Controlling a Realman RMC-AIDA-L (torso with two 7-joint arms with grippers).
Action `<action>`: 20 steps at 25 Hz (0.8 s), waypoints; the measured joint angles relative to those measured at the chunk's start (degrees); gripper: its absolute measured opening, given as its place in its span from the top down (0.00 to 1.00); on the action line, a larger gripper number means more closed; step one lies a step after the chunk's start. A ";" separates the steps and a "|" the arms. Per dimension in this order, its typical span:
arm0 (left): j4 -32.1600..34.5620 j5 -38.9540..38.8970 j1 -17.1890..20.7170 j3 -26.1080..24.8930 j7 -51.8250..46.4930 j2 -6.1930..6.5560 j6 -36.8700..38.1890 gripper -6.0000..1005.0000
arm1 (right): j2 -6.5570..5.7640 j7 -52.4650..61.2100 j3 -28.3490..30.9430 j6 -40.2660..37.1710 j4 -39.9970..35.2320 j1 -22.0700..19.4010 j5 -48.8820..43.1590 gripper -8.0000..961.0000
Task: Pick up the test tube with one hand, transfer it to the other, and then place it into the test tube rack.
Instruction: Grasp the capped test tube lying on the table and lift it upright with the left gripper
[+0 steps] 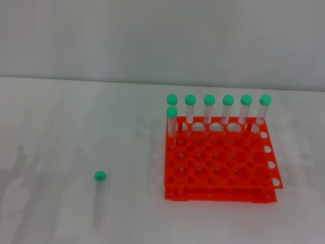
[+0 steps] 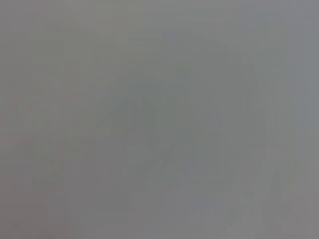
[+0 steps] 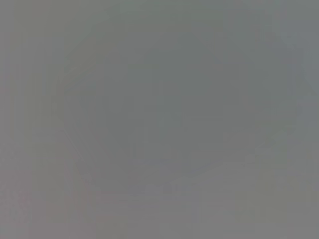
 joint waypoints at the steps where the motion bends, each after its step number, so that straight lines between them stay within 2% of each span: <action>1: -0.02 0.03 -0.04 0.05 -2.67 0.09 -0.16 0.12 | 0.00 -0.01 -0.01 0.01 0.00 -0.05 -0.01 0.09; 5: 0.27 0.17 -0.24 0.21 -12.93 0.67 -0.95 0.12 | -0.07 -0.03 -0.07 0.02 0.15 -0.26 -0.06 0.09; 6: 0.79 1.14 -0.27 0.48 -17.67 1.36 -0.98 0.13 | -0.11 -0.04 -0.15 0.04 0.33 -0.31 -0.07 0.09; 8: 1.14 1.92 -0.31 0.61 -20.06 1.75 -0.99 0.13 | -0.13 -0.07 -0.19 0.06 0.41 -0.39 -0.09 0.09; 11: 2.41 5.95 -0.38 0.68 -29.47 4.47 -1.75 0.13 | -0.15 -0.16 -0.59 0.09 0.57 -0.56 -0.14 0.09; 13: 3.36 9.78 -0.43 0.68 -35.99 7.07 -2.95 0.13 | -0.11 -0.22 -2.57 0.13 0.67 -0.69 -0.19 0.09; 16: 6.27 18.42 -0.69 0.70 -45.96 11.63 -5.40 0.13 | -0.06 -0.24 -4.81 -0.02 0.65 -1.16 -0.22 0.09; 20: 13.78 34.22 -1.08 0.54 -63.72 17.83 -10.95 0.13 | -0.04 -0.25 -6.11 0.00 0.66 -1.32 -0.23 0.09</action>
